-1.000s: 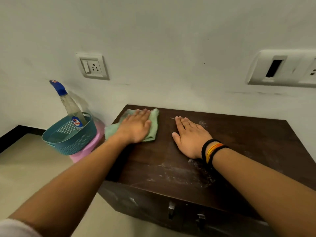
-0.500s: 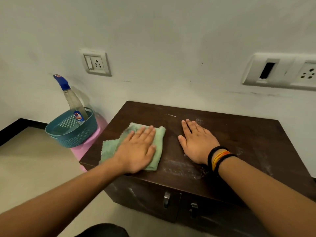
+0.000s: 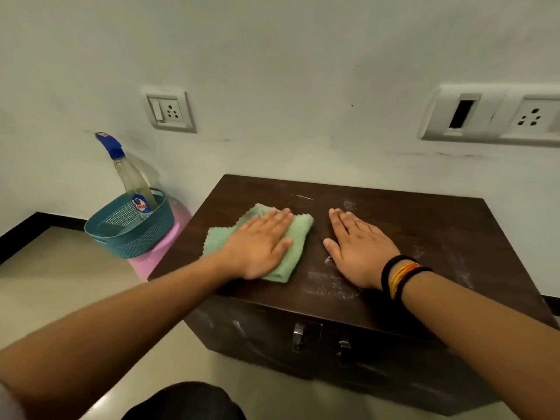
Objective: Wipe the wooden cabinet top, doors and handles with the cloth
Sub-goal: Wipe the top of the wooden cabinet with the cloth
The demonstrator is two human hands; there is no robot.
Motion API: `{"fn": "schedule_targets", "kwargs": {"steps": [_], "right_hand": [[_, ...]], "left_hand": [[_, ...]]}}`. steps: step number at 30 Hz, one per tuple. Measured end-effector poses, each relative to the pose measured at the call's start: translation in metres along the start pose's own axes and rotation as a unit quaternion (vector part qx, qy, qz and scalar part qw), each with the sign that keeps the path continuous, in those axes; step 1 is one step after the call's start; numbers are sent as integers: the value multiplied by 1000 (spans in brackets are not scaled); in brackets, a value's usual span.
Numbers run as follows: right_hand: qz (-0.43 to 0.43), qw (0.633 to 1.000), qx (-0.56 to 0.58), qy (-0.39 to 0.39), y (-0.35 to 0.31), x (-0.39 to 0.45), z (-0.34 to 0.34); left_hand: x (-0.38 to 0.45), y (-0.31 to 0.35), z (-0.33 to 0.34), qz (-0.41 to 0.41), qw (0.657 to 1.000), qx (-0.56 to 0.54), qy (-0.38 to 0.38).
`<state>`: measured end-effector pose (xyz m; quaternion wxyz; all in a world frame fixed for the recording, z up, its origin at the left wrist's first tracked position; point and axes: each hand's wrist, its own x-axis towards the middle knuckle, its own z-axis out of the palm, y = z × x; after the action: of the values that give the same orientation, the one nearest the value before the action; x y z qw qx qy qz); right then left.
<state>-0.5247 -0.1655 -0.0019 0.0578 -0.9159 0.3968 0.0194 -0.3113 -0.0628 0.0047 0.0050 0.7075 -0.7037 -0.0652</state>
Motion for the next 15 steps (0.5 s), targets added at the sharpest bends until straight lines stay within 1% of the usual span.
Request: {"fn": "schedule_targets", "kwargs": {"steps": [2,3,4,6,8,9,11,12,13,14,15], "right_hand": [[4,1000,4,0,3,-6,2],[6,1000,3,6,4,-8,4],[7,1000,3,11,4,-9,5],[7,1000,4,8,3,-9,4],[6,1000,-1,10,2,-8,3],[5,1000,1,8,3,-9,2],[-1,1000,9,0,5,-13,1],[-7,1000,7,0,7,-15,3],[-11,1000,6,5,8,-17,5],[-12,1000,8,9,8,-18,6],[-10,1000,13,10,10,-18,5]], "left_hand": [[-13,-24,-1,-71,997,7,3],[-31,-25,4,-79,997,17,13],[-50,-16,9,-67,997,25,19],[-66,11,16,-5,1000,16,5],[-42,15,13,36,999,6,6],[-25,8,9,27,1000,0,0],[-9,-18,-1,-37,999,-2,-14],[-15,-27,0,-74,997,4,-10],[-28,-28,4,-94,996,11,-6],[-41,-18,9,-88,996,19,-3],[-51,1,14,-56,998,22,-4]]}}
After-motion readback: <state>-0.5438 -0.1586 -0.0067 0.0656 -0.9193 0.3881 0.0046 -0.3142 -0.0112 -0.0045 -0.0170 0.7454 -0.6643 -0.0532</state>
